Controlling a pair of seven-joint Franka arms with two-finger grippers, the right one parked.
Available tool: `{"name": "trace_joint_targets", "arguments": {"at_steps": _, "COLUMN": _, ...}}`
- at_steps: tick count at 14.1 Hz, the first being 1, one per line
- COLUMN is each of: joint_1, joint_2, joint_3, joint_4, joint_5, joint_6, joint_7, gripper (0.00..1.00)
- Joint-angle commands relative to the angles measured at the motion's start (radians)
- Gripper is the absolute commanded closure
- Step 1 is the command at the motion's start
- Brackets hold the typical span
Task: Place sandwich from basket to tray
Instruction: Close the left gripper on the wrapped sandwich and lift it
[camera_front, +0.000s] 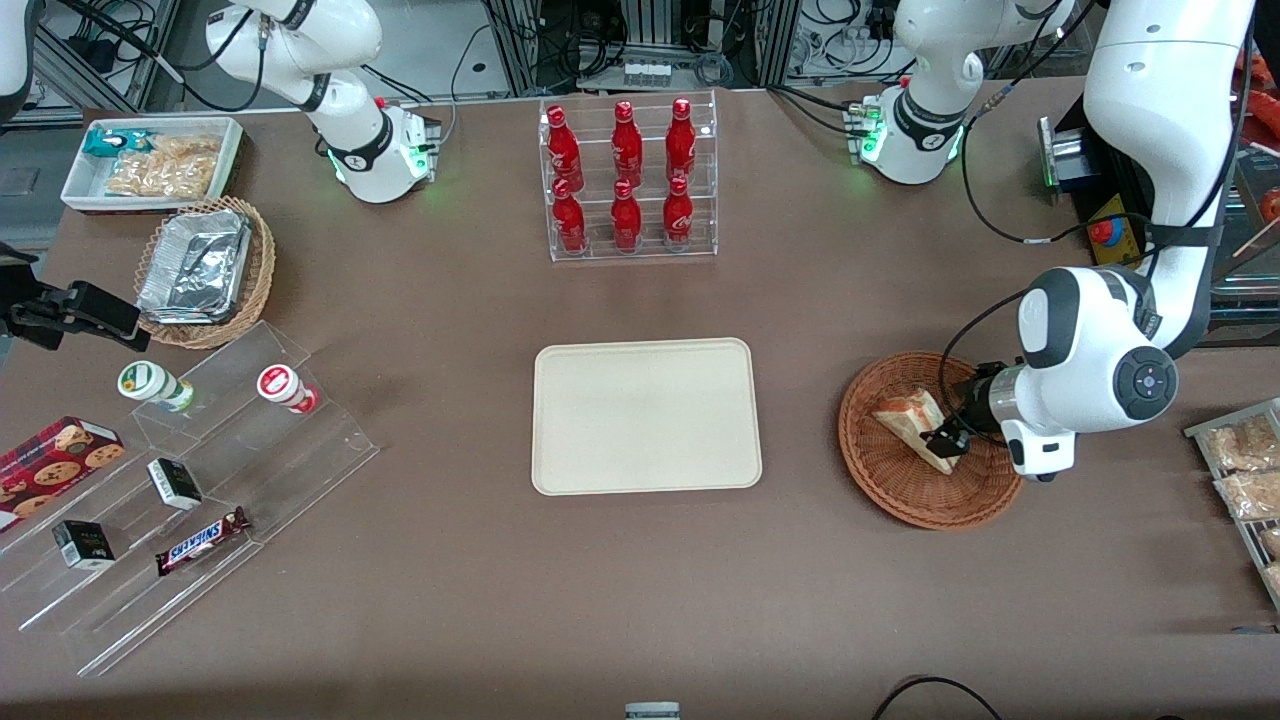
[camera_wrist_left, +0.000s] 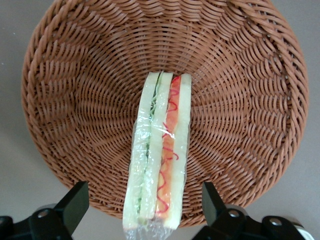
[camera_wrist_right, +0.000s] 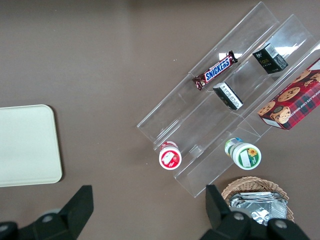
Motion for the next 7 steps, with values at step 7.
{"name": "trace_joint_targets", "arguments": {"at_steps": 7, "joint_1": -0.031, "joint_2": 0.092, "joint_3": -0.003, "joint_4": -0.02, "joint_5": -0.016, "joint_6": 0.133, "joint_7": -0.026, "gripper": 0.23}}
